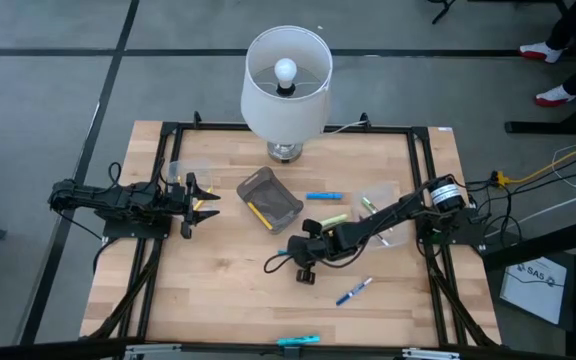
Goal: Pick & Place Markers
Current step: Put the light blue highlighter into the right transparent bin
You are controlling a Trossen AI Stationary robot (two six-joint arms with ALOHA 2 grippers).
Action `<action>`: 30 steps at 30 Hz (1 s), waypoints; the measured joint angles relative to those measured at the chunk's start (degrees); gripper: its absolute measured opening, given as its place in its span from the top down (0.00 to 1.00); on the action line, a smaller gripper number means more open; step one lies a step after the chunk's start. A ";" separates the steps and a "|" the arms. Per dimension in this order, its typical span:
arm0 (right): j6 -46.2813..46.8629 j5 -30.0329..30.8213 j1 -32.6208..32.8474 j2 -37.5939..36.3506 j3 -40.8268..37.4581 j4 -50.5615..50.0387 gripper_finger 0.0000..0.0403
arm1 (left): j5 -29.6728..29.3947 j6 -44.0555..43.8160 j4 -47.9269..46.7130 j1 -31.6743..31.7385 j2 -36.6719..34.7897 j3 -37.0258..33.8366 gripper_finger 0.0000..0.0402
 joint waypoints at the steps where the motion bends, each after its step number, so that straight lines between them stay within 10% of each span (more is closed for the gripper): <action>1: -0.56 -0.09 0.23 0.00 0.00 0.78 0.93 | 0.00 0.00 0.00 0.00 -0.01 0.00 0.51; 30: 0.36 2.46 6.17 -0.54 19.00 -28.04 0.93 | 0.00 0.00 0.00 0.01 0.01 0.00 0.51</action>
